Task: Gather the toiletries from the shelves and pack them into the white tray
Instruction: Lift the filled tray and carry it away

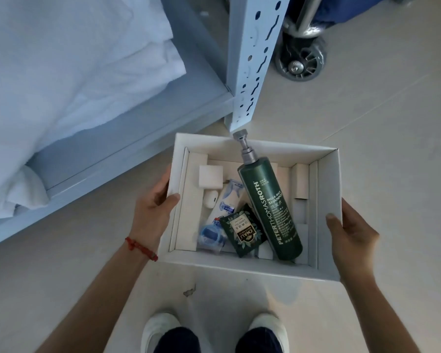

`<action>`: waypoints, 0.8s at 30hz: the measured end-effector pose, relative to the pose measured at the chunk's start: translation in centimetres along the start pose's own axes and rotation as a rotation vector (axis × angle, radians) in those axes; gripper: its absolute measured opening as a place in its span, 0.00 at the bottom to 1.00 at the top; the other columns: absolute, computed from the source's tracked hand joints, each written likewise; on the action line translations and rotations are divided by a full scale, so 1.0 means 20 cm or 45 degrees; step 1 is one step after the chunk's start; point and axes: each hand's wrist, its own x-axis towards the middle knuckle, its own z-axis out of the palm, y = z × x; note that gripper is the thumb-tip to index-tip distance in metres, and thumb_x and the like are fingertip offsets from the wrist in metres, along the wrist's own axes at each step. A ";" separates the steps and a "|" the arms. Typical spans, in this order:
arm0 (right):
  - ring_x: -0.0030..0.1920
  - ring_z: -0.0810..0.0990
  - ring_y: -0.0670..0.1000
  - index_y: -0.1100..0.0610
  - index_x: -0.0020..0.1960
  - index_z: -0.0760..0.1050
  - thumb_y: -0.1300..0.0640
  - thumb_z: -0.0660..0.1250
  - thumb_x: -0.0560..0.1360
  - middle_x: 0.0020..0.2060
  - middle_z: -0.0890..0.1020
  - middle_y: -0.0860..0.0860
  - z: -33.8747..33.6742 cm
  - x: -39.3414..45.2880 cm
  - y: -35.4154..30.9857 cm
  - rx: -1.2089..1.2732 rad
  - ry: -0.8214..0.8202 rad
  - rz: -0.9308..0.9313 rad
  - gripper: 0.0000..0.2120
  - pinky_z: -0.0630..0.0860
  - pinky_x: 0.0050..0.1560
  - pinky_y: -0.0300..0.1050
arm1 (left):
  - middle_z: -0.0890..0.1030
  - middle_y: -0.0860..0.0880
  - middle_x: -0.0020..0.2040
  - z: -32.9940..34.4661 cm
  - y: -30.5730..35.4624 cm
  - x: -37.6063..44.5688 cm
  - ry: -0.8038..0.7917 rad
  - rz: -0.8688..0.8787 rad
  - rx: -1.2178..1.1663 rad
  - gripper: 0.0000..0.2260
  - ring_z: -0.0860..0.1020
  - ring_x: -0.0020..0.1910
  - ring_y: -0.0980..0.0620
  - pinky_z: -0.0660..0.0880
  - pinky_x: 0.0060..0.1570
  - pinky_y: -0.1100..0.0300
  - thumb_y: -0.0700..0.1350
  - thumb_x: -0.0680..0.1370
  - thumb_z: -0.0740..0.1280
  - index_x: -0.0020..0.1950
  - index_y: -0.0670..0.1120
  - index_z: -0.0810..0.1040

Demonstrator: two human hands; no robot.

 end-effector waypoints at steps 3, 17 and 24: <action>0.35 0.76 0.33 0.42 0.55 0.73 0.70 0.59 0.75 0.37 0.80 0.28 -0.16 -0.08 -0.18 0.024 0.026 0.022 0.23 0.70 0.36 0.23 | 0.78 0.60 0.51 -0.02 0.24 -0.12 -0.035 0.019 0.017 0.26 0.77 0.44 0.71 0.73 0.42 0.76 0.29 0.74 0.60 0.64 0.56 0.67; 0.39 0.77 0.32 0.45 0.55 0.73 0.72 0.58 0.75 0.37 0.80 0.29 -1.13 -0.48 -1.25 0.201 0.160 0.140 0.23 0.72 0.41 0.24 | 0.78 0.74 0.43 0.03 1.60 -0.78 -0.242 0.120 0.131 0.28 0.76 0.47 0.71 0.71 0.43 0.78 0.26 0.72 0.60 0.66 0.52 0.67; 0.38 0.77 0.32 0.53 0.58 0.75 0.72 0.57 0.75 0.36 0.80 0.30 -1.63 -0.58 -1.66 0.219 0.219 0.140 0.20 0.70 0.39 0.23 | 0.80 0.67 0.48 0.19 2.19 -1.06 -0.304 0.138 0.135 0.27 0.77 0.46 0.69 0.73 0.51 0.71 0.26 0.72 0.60 0.66 0.51 0.69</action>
